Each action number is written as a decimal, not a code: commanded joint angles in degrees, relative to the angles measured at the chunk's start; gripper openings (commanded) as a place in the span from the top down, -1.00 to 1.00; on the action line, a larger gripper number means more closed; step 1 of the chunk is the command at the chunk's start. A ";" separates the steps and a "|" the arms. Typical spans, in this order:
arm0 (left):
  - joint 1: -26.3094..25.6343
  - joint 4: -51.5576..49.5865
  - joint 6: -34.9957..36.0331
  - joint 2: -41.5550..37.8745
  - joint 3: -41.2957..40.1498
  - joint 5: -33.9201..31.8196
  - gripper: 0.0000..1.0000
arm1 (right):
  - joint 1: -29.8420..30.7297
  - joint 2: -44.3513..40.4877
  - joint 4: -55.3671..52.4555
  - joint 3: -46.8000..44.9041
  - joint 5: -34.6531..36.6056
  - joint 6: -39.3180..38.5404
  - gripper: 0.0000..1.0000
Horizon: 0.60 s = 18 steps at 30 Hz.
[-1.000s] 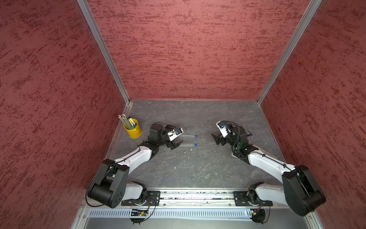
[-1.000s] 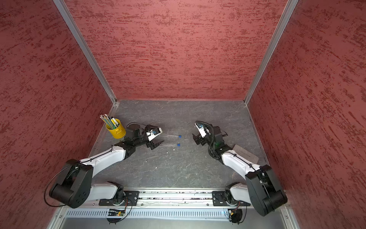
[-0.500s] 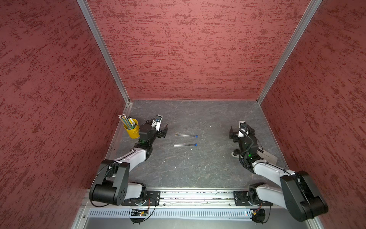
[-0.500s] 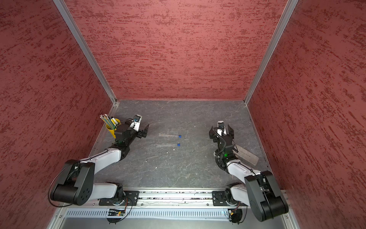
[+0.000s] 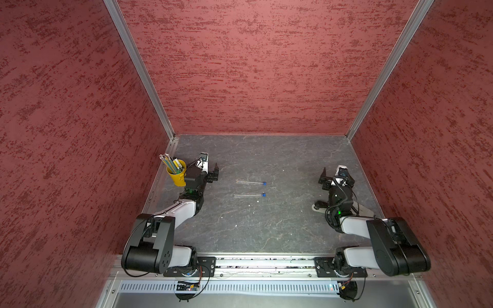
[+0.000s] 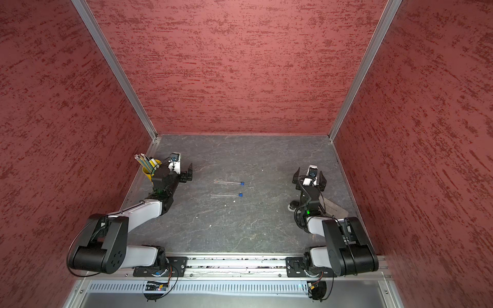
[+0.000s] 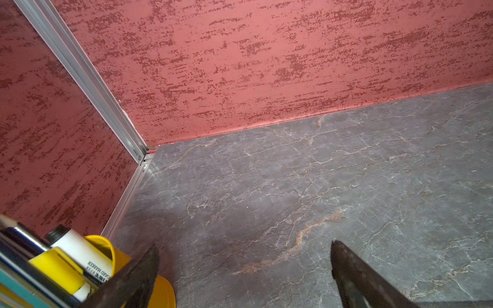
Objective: Insert stoppers into test tubes
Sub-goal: Reset both arms
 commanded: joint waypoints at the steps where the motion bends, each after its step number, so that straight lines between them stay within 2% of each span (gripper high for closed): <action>1: 0.27 3.21 -0.62 -1.74 -2.19 1.66 -0.99 | -0.76 2.07 10.96 -3.08 1.60 3.21 -0.97; 3: 0.44 3.72 -2.31 -2.59 -3.13 -0.24 -1.00 | -0.77 3.77 15.61 -4.85 2.12 3.41 -0.97; 6: 0.80 5.16 -1.86 -4.07 -4.91 0.65 -0.99 | -0.81 6.26 20.55 -6.22 0.95 3.06 -0.97; 9: 0.84 3.44 -2.45 -5.56 -5.59 2.31 -0.99 | -0.75 6.41 19.35 -5.62 0.12 2.93 -0.97; 18: 1.02 3.93 -2.71 -7.67 -7.56 0.66 -0.99 | -0.81 6.95 18.65 -4.99 -0.83 2.74 -0.97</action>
